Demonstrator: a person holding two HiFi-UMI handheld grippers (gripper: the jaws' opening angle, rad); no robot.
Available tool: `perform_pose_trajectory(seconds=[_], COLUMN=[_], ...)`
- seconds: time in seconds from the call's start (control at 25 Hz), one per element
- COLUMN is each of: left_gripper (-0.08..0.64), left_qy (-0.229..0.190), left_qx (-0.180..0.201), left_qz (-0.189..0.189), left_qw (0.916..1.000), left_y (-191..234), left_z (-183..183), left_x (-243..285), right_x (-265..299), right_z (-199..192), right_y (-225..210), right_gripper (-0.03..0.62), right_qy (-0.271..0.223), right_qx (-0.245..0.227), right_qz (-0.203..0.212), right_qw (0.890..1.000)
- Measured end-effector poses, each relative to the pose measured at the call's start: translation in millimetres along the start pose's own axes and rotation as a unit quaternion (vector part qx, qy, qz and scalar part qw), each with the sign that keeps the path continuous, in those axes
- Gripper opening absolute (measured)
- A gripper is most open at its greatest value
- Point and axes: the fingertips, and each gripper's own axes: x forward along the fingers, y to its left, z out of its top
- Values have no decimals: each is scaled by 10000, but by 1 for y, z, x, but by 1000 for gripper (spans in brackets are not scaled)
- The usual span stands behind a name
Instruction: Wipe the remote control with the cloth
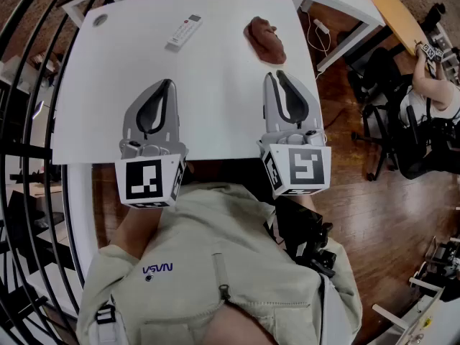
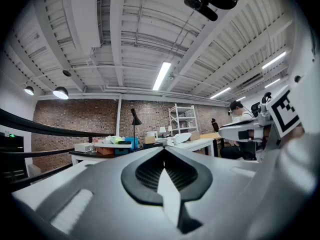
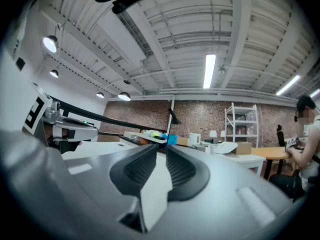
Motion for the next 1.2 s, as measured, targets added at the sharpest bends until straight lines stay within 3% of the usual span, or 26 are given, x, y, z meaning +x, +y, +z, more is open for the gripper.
perform_pose_trajectory(seconds=[0.32, 0.52, 0.84, 1.2], left_gripper=[54, 109, 213, 273], left_qy=[373, 508, 1135, 1712], left_qx=[-233, -304, -214, -170], left_qz=[-247, -174, -224, -346], left_qw=[9987, 9981, 9931, 9845], left_y=[26, 50, 61, 77], left_z=[-3, -7, -43, -74], left_x=[22, 61, 119, 155], right_x=[28, 62, 107, 149], right_z=[12, -11, -51, -69], right_y=[-5, -32, -67, -80], right_gripper=[89, 123, 200, 230], right_qy=[202, 580, 1166, 1597], right_qx=[-311, -431, -365, -229], right_qz=[-27, -78, 119, 232], right_qw=[9993, 9974, 9924, 9866])
